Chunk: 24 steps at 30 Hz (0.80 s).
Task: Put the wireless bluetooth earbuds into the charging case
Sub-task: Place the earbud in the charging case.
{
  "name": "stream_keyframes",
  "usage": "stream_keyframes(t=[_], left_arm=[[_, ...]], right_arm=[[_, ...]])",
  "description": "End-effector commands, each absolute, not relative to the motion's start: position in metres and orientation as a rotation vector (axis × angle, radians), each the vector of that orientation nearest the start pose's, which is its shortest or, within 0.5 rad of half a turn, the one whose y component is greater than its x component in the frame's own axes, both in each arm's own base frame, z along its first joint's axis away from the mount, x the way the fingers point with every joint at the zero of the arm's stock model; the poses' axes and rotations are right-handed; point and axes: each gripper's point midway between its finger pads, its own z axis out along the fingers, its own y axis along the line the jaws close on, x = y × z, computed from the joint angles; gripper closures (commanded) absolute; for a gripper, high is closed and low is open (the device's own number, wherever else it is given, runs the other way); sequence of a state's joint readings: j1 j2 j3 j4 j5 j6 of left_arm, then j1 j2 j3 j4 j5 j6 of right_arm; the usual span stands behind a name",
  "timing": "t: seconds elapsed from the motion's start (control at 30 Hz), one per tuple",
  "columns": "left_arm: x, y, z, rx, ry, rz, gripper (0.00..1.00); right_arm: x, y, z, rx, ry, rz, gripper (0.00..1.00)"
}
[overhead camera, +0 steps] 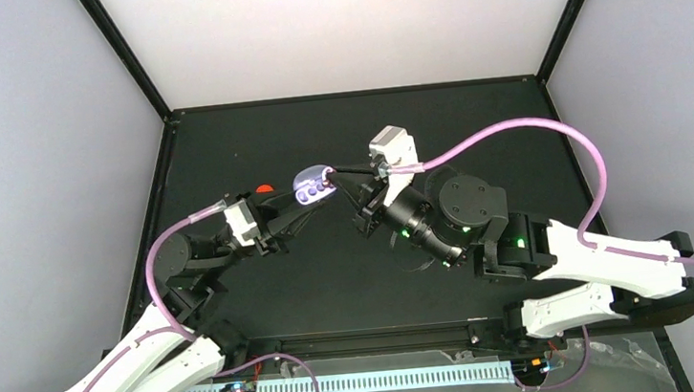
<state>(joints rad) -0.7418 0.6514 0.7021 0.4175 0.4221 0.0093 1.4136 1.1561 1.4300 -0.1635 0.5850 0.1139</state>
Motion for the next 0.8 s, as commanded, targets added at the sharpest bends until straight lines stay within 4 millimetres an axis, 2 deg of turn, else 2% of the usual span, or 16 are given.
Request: stream_keyframes(t=[0.0, 0.53, 0.77], left_arm=[[0.124, -0.226, 0.458, 0.833, 0.772, -0.857, 0.98], [0.134, -0.220, 0.467, 0.723, 0.798, -0.916, 0.98], [0.137, -0.220, 0.464, 0.704, 0.821, -0.930, 0.98]], right_arm=[[0.144, 0.318, 0.509, -0.468, 1.425, 0.842, 0.95], [0.155, 0.315, 0.493, -0.355, 1.447, 0.834, 0.95], [0.158, 0.304, 0.500, -0.267, 1.420, 0.868, 0.95]])
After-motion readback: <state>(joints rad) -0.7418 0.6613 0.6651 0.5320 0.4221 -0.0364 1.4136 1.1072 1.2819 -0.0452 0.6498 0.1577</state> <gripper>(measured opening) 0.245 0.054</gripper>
